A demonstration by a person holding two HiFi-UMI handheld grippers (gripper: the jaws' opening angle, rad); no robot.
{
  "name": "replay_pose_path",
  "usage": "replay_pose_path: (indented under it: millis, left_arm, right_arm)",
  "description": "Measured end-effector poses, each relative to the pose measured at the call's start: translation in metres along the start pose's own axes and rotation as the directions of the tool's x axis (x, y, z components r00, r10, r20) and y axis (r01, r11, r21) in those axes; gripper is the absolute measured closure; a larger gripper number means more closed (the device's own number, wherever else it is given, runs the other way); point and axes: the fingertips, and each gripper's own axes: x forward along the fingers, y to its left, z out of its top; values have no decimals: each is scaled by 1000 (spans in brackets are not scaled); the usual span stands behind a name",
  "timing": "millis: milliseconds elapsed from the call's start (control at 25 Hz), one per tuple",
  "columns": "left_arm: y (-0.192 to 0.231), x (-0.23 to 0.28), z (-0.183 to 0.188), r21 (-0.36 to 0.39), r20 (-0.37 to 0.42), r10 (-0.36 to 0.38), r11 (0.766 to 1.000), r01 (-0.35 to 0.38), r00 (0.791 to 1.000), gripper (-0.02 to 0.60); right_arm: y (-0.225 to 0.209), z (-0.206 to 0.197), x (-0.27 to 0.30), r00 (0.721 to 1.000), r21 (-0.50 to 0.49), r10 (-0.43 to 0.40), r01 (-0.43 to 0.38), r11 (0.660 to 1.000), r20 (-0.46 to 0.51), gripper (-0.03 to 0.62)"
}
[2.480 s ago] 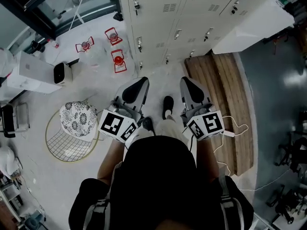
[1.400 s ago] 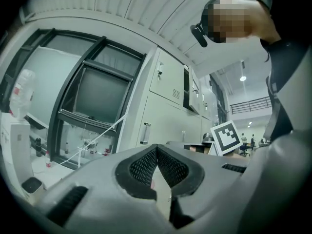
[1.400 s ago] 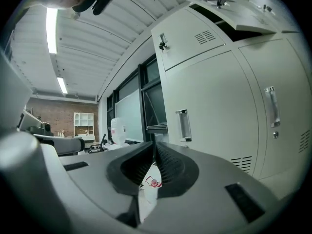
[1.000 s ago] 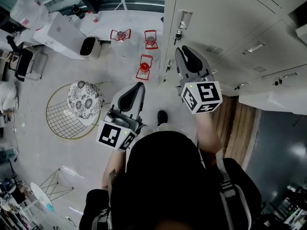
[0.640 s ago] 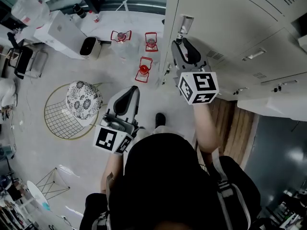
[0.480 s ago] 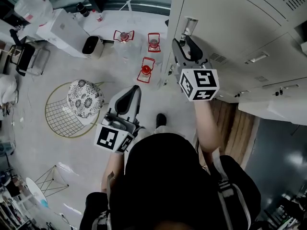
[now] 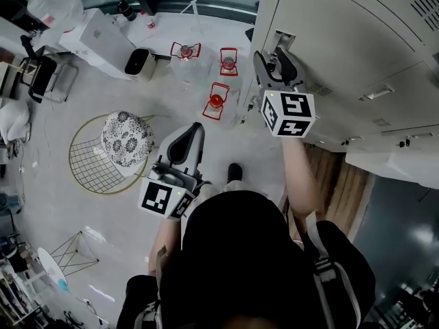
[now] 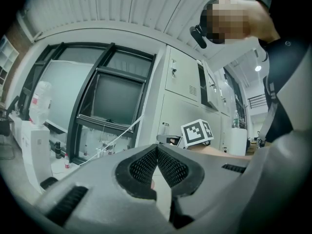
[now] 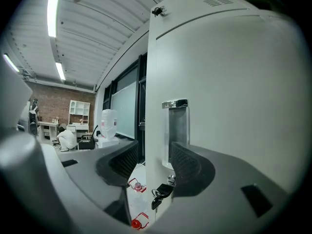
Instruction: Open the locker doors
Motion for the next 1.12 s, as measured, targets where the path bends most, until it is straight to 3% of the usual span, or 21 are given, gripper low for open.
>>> replay_pose_path:
  millis: [600, 1120]
  left_arm:
    - [10, -9, -5, -17, -12, 21, 1000, -21, 1000, 563]
    - [9, -40, 0, -16, -28, -58, 998, 57, 998, 563]
  right_arm:
    - [12, 4, -3, 1000, -7, 23, -23, 1000, -10, 401]
    - [33, -1, -48, 996, -14, -76, 76, 997, -38, 402]
